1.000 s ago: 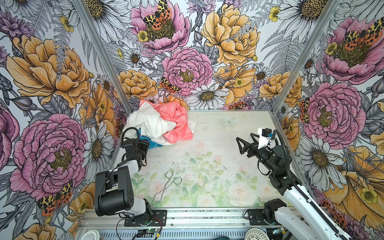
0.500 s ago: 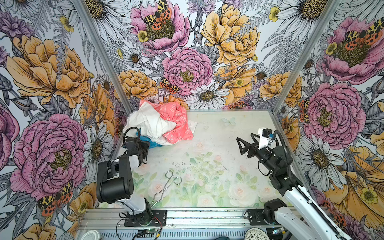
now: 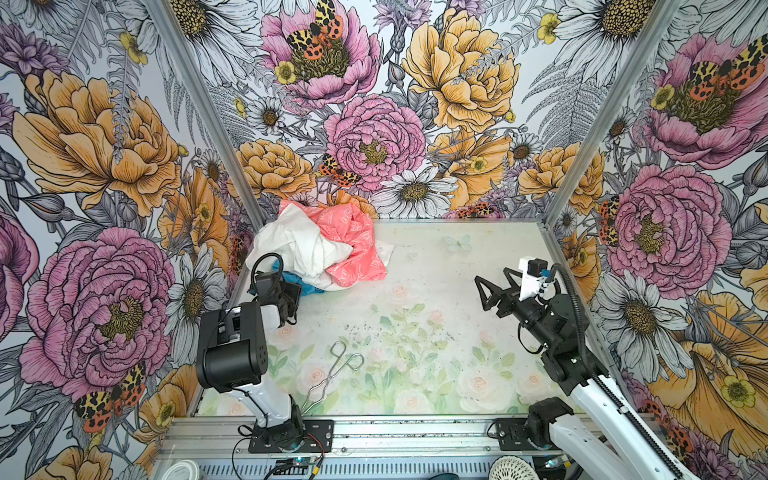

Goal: Pick out a specific cloth from the pile
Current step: 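Close the left gripper on the teal cloth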

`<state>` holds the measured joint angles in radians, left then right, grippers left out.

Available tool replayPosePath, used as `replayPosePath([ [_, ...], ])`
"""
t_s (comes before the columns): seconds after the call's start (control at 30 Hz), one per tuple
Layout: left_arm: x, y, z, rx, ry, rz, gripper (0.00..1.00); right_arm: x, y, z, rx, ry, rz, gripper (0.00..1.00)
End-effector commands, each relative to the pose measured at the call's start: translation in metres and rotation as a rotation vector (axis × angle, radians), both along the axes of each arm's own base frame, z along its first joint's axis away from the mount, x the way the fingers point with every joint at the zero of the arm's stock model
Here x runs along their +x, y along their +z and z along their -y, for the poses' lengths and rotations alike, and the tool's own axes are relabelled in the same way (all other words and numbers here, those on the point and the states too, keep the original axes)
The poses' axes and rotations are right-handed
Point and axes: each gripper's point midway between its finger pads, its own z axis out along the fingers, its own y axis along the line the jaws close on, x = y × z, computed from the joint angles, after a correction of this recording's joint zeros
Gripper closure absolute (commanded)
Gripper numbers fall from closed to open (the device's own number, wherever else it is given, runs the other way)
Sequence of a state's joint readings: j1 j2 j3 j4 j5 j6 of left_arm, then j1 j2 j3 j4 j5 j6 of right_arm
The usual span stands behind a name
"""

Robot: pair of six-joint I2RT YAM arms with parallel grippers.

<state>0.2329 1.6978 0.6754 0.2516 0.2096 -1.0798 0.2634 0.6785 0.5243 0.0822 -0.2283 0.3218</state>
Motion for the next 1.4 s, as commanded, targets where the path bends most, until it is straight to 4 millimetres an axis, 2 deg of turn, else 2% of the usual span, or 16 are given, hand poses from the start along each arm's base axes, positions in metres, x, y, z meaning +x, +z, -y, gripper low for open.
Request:
replayPosePath([
  [0.0,0.008,0.003,0.005,-0.027,-0.012,0.024,0.62,-0.002,0.004,0.003,0.001,-0.016,0.011,0.00],
  [0.13,0.011,0.001,0.004,-0.028,-0.011,0.032,0.72,-0.002,0.003,0.003,0.002,-0.015,0.006,0.01],
  [0.23,0.013,0.004,0.003,-0.021,-0.012,0.040,0.83,-0.003,0.004,0.003,0.008,-0.018,0.008,0.01],
  [0.33,0.013,0.012,0.002,-0.017,-0.011,0.059,0.96,-0.004,0.005,0.003,0.013,-0.017,0.009,0.00],
  [0.4,0.013,0.019,0.001,-0.007,-0.011,0.075,1.00,-0.005,0.008,0.004,0.018,-0.017,0.015,0.01],
  [0.87,0.008,0.065,-0.005,0.057,-0.001,0.143,1.00,-0.007,0.013,0.003,0.030,-0.012,0.020,0.01],
  [1.37,-0.007,0.144,-0.017,0.215,0.005,0.222,1.00,-0.006,0.015,0.001,0.042,-0.003,0.017,0.01],
])
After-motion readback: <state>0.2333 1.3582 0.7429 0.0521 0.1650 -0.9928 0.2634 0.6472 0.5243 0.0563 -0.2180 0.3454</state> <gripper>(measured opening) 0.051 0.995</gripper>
